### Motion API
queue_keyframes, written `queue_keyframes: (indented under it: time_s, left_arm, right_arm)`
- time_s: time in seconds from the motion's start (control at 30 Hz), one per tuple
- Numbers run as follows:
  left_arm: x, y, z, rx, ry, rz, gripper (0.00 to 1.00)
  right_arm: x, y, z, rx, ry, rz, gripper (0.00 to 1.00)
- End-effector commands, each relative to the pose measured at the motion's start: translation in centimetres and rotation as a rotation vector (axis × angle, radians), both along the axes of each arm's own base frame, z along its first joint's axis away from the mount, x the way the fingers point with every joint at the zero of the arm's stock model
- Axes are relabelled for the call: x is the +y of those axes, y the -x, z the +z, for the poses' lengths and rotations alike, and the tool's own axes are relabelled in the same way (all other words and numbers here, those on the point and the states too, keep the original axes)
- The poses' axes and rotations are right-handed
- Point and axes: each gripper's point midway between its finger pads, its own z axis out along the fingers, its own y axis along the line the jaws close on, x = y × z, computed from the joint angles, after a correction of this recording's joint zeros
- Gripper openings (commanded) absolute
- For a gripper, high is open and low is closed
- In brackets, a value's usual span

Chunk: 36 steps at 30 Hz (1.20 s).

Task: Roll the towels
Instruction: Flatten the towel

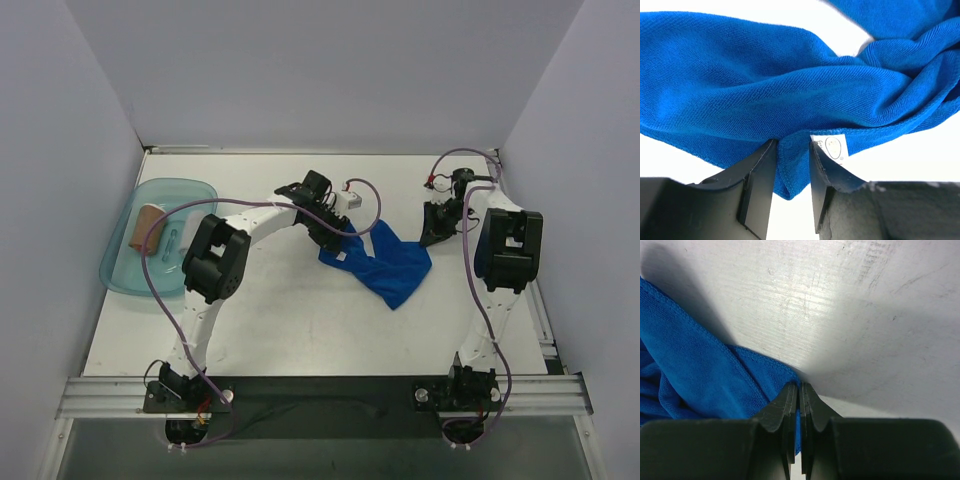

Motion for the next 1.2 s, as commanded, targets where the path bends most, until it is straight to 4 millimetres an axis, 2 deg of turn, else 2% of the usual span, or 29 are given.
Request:
queue_keyframes:
  time_s: [0.0, 0.27, 0.4, 0.53, 0.63, 0.67, 0.73, 0.77, 0.8, 0.87, 0.9, 1.0, 1.1, 1.13, 1.17]
  left_arm:
    - [-1.9, -1.6, 5.7, -0.105, 0.115, -0.009, 0.42]
    - [-2.0, -1.3, 6.1, -0.099, 0.125, -0.012, 0.37]
    - [-2.2, -0.8, 5.7, -0.078, 0.134, -0.025, 0.25]
    - [-2.0, -0.4, 5.8, -0.074, 0.136, -0.037, 0.00]
    - [-1.0, -0.6, 7.3, -0.077, 0.154, -0.023, 0.00]
    - [-0.5, -0.7, 8.5, -0.088, 0.167, -0.015, 0.00]
    - [0.5, -0.8, 9.8, -0.097, 0.174, -0.002, 0.00]
    - [1.4, -1.1, 11.6, -0.122, 0.191, 0.012, 0.00]
    - [2.0, -0.8, 12.0, -0.113, 0.193, 0.015, 0.00]
    - [3.3, -0.8, 14.2, -0.136, 0.218, 0.030, 0.00]
    - [4.0, -0.5, 14.4, -0.128, 0.218, 0.037, 0.00]
    - [5.4, -0.3, 16.6, -0.150, 0.243, 0.057, 0.00]
    - [6.7, 0.1, 18.2, -0.159, 0.269, 0.074, 0.00]
    - [7.0, 0.3, 18.2, -0.156, 0.269, 0.078, 0.00]
    - [7.3, 0.6, 19.0, -0.172, 0.278, 0.080, 0.00]
  right_arm:
    - [0.2, 1.2, 1.8, 0.012, -0.025, -0.002, 0.00]
    - [0.0, 0.9, 2.0, 0.006, -0.023, -0.004, 0.00]
    - [0.0, 0.8, 2.1, 0.005, -0.025, -0.008, 0.00]
    - [-0.4, 0.7, 2.5, -0.003, -0.027, -0.020, 0.00]
    - [-1.4, 0.6, 3.9, -0.024, -0.029, -0.036, 0.00]
    - [-2.2, 0.8, 4.4, -0.028, -0.034, -0.057, 0.00]
    - [-3.2, 0.8, 6.2, -0.064, -0.037, -0.087, 0.00]
    - [-3.6, 1.0, 6.9, -0.070, -0.047, -0.102, 0.00]
    - [-4.8, 1.1, 8.0, -0.095, -0.047, -0.133, 0.00]
    - [-5.5, 1.5, 9.3, -0.109, -0.059, -0.163, 0.00]
    - [-6.3, 1.7, 10.4, -0.131, -0.069, -0.188, 0.00]
    - [-6.8, 2.2, 12.3, -0.156, -0.093, -0.219, 0.00]
    - [-7.5, 2.6, 13.9, -0.178, -0.104, -0.254, 0.00]
    - [-7.9, 2.7, 14.2, -0.181, -0.096, -0.263, 0.00]
    - [-8.1, 2.9, 14.3, -0.181, -0.089, -0.267, 0.00]
